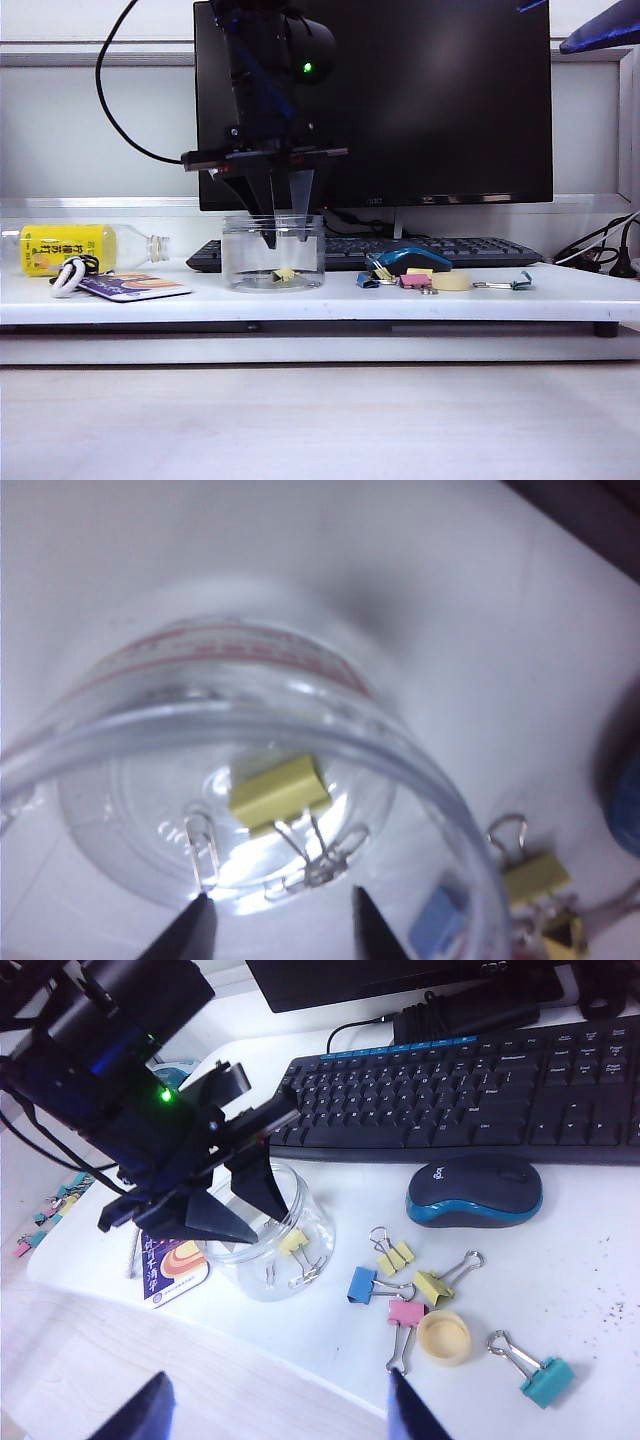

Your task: Take the clips out of the round transparent plastic box and place them on the table.

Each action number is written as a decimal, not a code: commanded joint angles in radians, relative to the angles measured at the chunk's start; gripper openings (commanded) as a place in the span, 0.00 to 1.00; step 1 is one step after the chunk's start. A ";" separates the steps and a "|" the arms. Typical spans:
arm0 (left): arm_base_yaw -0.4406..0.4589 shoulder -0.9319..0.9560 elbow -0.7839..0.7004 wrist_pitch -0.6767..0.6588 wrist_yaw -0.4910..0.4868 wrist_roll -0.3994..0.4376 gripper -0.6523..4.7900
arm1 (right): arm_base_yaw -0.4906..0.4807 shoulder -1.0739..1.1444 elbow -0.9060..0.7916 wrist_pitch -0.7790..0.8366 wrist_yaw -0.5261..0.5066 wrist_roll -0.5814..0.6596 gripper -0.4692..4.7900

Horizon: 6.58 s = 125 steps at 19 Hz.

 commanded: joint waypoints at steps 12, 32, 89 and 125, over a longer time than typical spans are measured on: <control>-0.009 0.071 0.001 0.053 -0.051 -0.190 0.46 | 0.002 0.006 0.004 -0.009 0.001 -0.032 0.61; -0.016 0.089 -0.003 0.080 -0.066 -0.200 0.33 | 0.002 0.006 0.004 -0.010 0.004 -0.034 0.61; 0.148 -0.152 -0.158 0.181 -0.253 0.893 0.60 | 0.004 0.057 0.003 0.014 0.001 -0.066 0.61; 0.137 -2.045 -1.387 0.556 -0.291 0.989 0.55 | 0.003 -0.344 -0.227 -0.125 0.202 -0.157 0.59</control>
